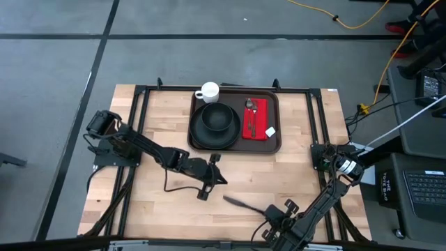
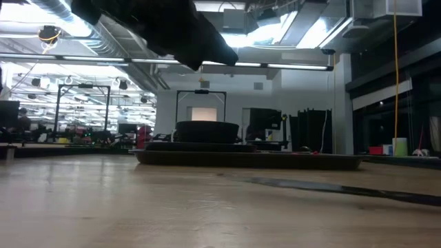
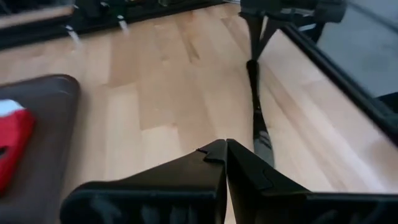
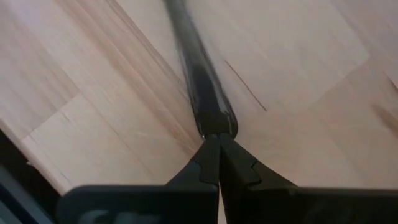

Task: Set up tray
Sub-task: Put the black knife to the right of the black fork on the red napkin on the brown serving tray

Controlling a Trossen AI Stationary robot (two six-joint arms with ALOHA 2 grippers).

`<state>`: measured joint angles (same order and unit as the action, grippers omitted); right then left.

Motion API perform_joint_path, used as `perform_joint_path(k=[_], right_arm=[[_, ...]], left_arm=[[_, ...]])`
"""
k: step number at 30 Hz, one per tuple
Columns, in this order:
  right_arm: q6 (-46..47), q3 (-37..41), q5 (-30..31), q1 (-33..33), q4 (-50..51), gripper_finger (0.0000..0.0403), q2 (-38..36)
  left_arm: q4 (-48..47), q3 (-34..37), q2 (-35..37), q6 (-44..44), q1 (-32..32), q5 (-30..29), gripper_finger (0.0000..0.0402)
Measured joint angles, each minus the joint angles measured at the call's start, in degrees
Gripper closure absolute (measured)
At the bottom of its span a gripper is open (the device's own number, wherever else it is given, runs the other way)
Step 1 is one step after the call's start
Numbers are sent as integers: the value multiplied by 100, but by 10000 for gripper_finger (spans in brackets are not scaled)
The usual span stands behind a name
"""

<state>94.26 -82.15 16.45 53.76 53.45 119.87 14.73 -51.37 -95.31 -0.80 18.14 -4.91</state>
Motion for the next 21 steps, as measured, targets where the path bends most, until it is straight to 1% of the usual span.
perform_joint_path(k=[4, 6, 10, 17, 21], right_arm=[[0, 0, 0, 0, -34, 403, 2], [0, 0, 0, 0, -43, 403, 4], [0, 0, 0, -2, -61, 403, 7], [-4, 0, 0, -2, -68, 403, 9], [-8, 2, 0, -2, -64, 403, 9]], left_arm=[[4, 0, 0, -250, 223, -581, 397], [27, 0, 1, -259, 300, -620, 397], [27, 0, 2, -580, 403, -638, 397], [-47, 0, 2, -602, 418, -660, 397], [-171, 0, 2, -701, 383, -913, 397]])
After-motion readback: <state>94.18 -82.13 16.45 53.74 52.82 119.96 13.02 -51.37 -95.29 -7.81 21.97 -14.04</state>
